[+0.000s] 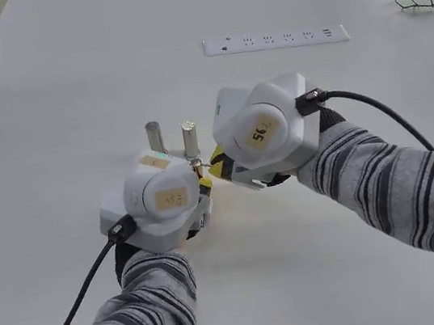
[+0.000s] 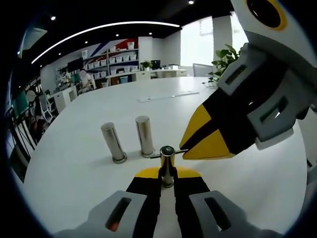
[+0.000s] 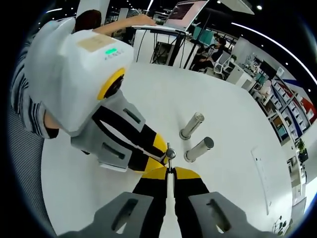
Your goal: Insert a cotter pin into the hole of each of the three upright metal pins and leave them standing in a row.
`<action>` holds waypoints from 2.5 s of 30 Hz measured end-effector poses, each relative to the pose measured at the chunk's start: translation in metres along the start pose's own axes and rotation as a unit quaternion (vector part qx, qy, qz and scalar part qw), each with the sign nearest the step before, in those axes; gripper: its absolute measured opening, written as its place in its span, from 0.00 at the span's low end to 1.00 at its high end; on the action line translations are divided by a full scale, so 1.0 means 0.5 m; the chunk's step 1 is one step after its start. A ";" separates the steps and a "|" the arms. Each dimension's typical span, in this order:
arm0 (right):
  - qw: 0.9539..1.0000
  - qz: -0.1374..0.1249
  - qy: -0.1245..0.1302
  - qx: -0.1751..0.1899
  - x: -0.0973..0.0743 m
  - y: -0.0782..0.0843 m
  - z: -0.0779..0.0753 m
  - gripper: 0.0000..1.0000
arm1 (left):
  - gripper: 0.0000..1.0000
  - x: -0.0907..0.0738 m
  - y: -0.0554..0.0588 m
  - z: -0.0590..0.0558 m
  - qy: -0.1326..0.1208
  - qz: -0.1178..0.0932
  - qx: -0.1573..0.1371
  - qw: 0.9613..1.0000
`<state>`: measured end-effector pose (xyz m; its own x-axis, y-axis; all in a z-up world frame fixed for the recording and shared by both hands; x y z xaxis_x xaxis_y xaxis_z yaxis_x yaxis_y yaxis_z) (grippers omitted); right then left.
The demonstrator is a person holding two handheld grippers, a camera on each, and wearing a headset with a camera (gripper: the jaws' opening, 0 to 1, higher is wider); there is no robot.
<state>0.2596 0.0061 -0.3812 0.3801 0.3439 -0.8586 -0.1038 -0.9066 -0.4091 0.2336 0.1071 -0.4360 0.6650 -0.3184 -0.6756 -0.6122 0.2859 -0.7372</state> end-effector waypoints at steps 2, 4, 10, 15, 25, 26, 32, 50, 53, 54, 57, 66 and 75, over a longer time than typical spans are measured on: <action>1.000 -0.002 -0.001 -0.002 0.002 -0.004 0.001 0.00 | 0.05 0.000 0.000 0.000 -0.002 0.000 -0.002 1.000; 1.000 -0.003 0.001 -0.006 0.004 -0.006 0.001 0.00 | 0.05 0.000 0.000 -0.001 -0.004 0.000 -0.003 1.000; 1.000 -0.007 0.000 -0.008 0.005 -0.009 0.000 0.00 | 0.05 0.001 0.000 -0.002 -0.005 0.000 -0.011 1.000; 1.000 -0.008 -0.001 -0.012 0.006 -0.010 0.000 0.00 | 0.05 0.000 0.000 -0.003 -0.006 0.000 -0.012 1.000; 1.000 -0.012 -0.009 0.004 0.002 -0.005 0.001 0.00 | 0.05 -0.001 0.000 -0.003 -0.007 0.000 -0.017 1.000; 1.000 -0.012 -0.010 0.006 0.001 -0.004 0.001 0.01 | 0.05 -0.001 0.000 -0.003 -0.007 0.000 -0.017 1.000; 1.000 -0.014 -0.007 0.005 -0.007 0.002 0.002 0.01 | 0.05 -0.001 0.000 -0.004 -0.007 0.000 -0.020 1.000; 1.000 -0.016 -0.002 0.006 -0.011 -0.004 0.002 0.00 | 0.05 -0.002 -0.001 -0.005 -0.012 0.001 -0.018 1.000; 1.000 -0.017 -0.002 0.004 -0.011 -0.006 0.002 0.00 | 0.05 -0.002 -0.001 -0.005 -0.013 0.001 -0.017 1.000; 1.000 -0.017 -0.001 0.003 -0.011 -0.006 0.002 0.00 | 0.05 -0.002 -0.001 -0.005 -0.013 0.001 -0.017 1.000; 1.000 -0.018 -0.002 0.004 -0.009 -0.007 0.002 0.00 | 0.05 -0.002 -0.001 -0.005 -0.014 0.001 -0.017 1.000; 1.000 -0.023 0.000 0.007 -0.006 -0.007 0.000 0.00 | 0.05 -0.002 0.000 -0.005 -0.015 0.001 -0.016 1.000; 0.999 -0.030 0.000 0.029 -0.003 -0.002 0.002 0.02 | 0.05 -0.001 0.000 -0.003 -0.016 0.000 -0.018 1.000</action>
<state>0.2581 0.0069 -0.3799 0.3875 0.3965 -0.8323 -0.1340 -0.8690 -0.4764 0.2326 0.1060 -0.4353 0.6782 -0.2890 -0.6757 -0.6268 0.2524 -0.7371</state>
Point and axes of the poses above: the centre of the closed fingertips' face, and the gripper's own axes: x roughly forward along the fingers, z roughly to its left, y roughly out of its underside, the point moved 10 cm from there along -x, roughly backward along the fingers, and after that the axes turned 13 degrees about z, right-handed, at the moved point
